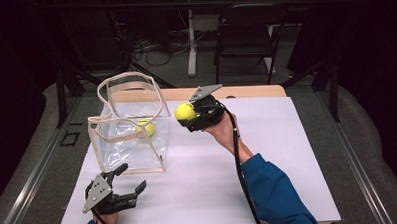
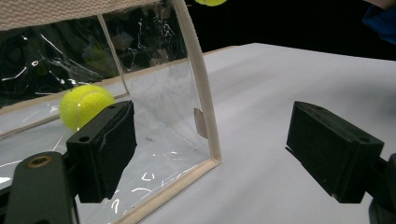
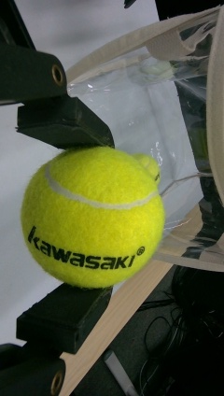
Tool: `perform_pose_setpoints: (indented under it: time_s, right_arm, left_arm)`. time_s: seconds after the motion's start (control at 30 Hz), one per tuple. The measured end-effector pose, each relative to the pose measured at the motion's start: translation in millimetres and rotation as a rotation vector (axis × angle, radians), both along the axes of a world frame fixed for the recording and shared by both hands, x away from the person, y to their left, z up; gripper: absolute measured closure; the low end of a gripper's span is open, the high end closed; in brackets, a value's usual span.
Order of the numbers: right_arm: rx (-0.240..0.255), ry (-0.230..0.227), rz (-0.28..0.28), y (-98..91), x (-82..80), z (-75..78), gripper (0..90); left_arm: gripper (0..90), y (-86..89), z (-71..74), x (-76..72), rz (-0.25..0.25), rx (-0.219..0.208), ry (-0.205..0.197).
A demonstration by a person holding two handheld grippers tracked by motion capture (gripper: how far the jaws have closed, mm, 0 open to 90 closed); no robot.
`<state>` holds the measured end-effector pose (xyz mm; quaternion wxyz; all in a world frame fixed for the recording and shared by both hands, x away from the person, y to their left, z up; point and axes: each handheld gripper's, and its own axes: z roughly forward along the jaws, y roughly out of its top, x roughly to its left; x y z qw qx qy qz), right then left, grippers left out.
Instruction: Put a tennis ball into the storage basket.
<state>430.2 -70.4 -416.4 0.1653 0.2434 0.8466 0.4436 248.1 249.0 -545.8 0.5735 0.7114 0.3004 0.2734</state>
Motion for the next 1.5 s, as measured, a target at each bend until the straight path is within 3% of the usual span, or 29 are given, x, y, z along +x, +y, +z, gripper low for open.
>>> perform_pose_setpoints:
  time_s: [1.5]
  right_arm:
    - [0.057, -0.03, -0.003, 5.6, 13.6, 25.1, 27.1]
  left_arm:
    - [15.9, -0.5, 0.7, 0.4, -0.007, 0.0, 0.001]
